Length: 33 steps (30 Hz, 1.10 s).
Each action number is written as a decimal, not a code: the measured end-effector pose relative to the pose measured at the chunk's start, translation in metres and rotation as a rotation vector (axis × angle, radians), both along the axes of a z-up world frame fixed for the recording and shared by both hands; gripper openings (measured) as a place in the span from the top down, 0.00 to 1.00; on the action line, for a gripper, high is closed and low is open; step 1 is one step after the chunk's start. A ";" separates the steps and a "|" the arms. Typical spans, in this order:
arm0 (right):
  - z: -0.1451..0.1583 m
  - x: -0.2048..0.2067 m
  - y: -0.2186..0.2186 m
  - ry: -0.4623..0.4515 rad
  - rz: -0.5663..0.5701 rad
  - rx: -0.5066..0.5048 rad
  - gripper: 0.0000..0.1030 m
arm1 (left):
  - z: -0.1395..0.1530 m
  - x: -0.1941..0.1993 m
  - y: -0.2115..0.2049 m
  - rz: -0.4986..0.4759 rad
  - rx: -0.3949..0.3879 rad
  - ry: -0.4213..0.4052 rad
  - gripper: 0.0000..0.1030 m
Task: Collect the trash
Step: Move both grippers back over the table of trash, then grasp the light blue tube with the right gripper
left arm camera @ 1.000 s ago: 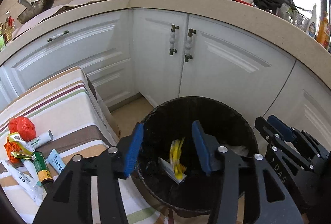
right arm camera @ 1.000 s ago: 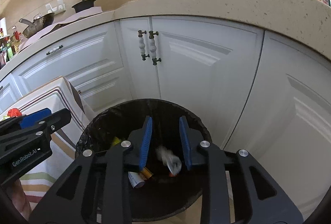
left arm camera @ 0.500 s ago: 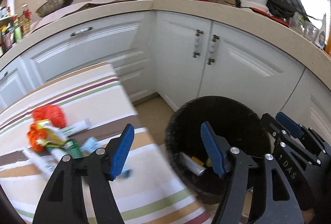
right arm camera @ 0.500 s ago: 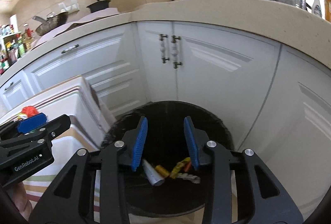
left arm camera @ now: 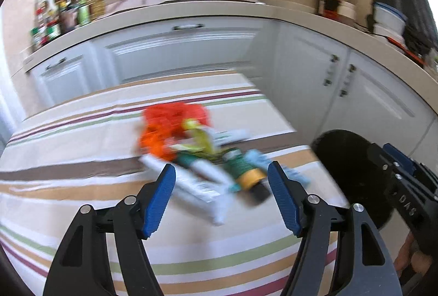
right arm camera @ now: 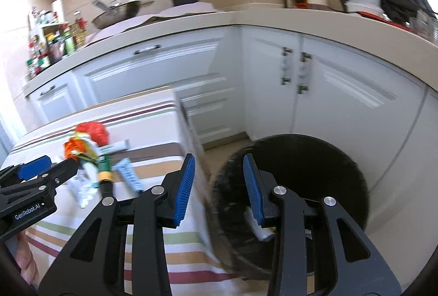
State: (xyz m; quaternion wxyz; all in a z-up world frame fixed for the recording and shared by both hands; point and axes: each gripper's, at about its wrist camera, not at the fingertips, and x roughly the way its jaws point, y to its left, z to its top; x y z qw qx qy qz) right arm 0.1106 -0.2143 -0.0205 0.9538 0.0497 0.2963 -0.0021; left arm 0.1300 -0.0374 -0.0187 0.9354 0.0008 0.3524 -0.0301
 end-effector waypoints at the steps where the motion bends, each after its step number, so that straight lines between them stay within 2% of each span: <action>1: 0.000 0.001 0.006 0.002 0.012 -0.001 0.65 | -0.001 -0.002 0.009 0.020 0.001 0.003 0.34; 11: -0.002 0.008 0.063 0.035 0.138 -0.015 0.65 | -0.010 -0.012 0.072 0.149 0.006 0.028 0.34; 18: -0.005 0.023 0.079 0.084 0.171 -0.048 0.65 | -0.015 -0.015 0.103 0.212 -0.015 0.041 0.34; 33: -0.029 0.053 0.083 0.241 0.233 -0.070 0.65 | -0.022 -0.009 0.101 0.193 -0.034 0.064 0.33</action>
